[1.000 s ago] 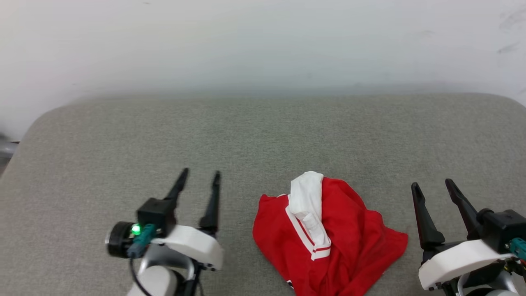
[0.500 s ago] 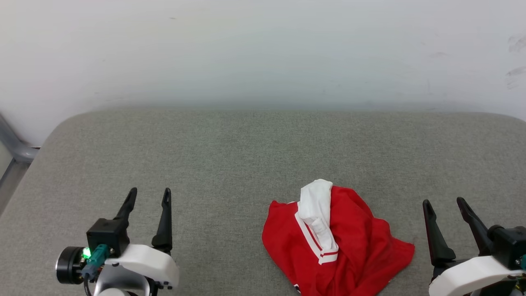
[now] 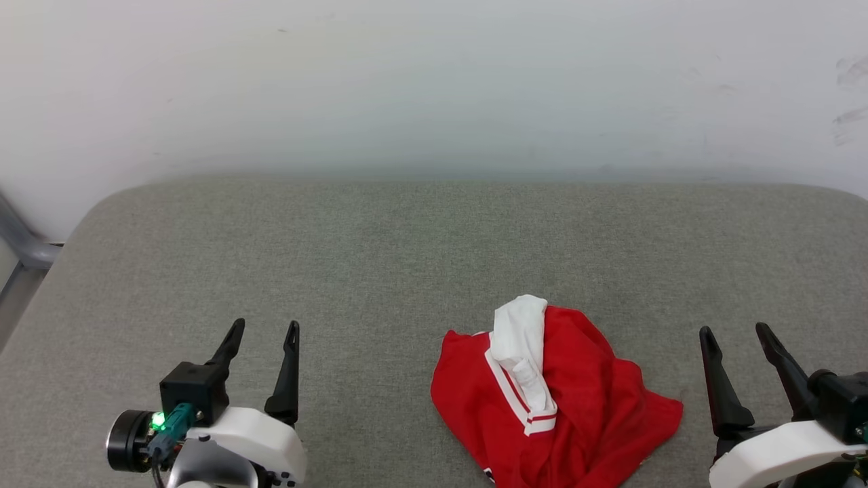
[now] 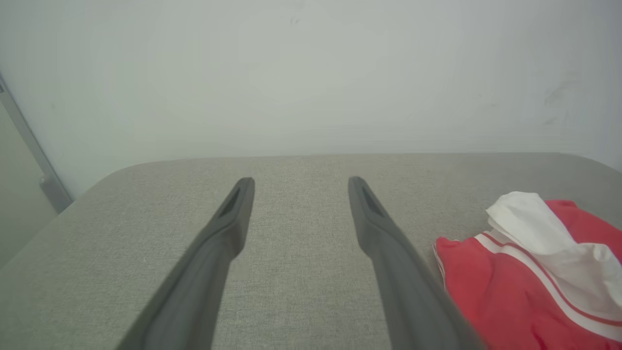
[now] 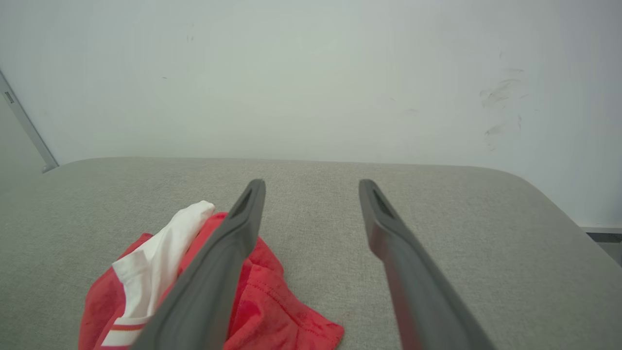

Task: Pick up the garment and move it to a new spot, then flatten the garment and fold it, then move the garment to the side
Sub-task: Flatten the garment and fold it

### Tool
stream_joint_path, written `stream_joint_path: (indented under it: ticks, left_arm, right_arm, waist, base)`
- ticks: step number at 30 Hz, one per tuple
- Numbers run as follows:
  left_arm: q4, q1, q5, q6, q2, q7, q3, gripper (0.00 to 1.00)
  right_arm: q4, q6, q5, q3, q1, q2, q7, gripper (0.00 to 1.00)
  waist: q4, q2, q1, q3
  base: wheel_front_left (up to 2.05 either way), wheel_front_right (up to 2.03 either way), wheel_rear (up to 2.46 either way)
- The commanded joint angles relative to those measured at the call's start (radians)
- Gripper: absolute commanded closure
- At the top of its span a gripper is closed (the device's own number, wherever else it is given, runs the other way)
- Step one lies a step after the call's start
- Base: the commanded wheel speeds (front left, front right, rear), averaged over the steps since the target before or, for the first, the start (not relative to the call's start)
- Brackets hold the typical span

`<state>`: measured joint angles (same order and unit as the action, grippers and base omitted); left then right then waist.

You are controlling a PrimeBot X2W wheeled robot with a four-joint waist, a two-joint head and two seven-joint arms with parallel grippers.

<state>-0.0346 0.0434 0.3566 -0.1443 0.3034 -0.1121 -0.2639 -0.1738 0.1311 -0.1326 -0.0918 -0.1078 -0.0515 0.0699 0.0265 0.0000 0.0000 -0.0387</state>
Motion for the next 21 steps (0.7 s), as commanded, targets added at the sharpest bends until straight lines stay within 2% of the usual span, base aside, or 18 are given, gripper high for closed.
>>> stream_joint_path:
  ticks: [1,4,8,16,21]
  left_arm:
    - [0.0,0.004,0.004,0.002,0.001,0.006,-0.006,0.0]
    - [-0.002,0.036,0.012,0.024,-0.007,0.04,-0.029,0.0]
    - [-0.011,0.092,0.035,0.079,-0.026,0.142,-0.098,0.0]
    - [-0.037,0.216,0.093,0.204,-0.114,0.358,-0.266,0.0]
    - [-0.079,0.276,0.112,0.241,-0.146,0.446,-0.345,0.0]
  right_arm:
    - [-0.005,-0.001,-0.002,-0.002,-0.011,0.002,0.001,0.0]
    - [-0.005,-0.001,-0.007,-0.001,-0.006,0.002,-0.002,0.0]
    - [0.001,-0.001,-0.008,0.0,-0.003,0.002,-0.005,0.0]
    - [0.007,-0.001,-0.012,0.018,0.025,0.002,-0.005,0.0]
    - [0.017,-0.001,-0.018,0.026,0.042,0.002,-0.012,0.0]
  waist:
    - [0.0,0.0,0.0,0.002]
    - [0.001,0.0,0.0,0.01]
    - [0.0,0.0,0.0,0.022]
    - [-0.04,0.0,0.0,0.063]
    - [-0.075,0.0,0.0,0.098]
  base:
    - [0.0,0.0,0.0]
    - [0.0,0.0,0.0]
    - [0.0,0.0,0.0]
    - [0.0,0.0,0.0]
    - [0.0,0.0,0.0]
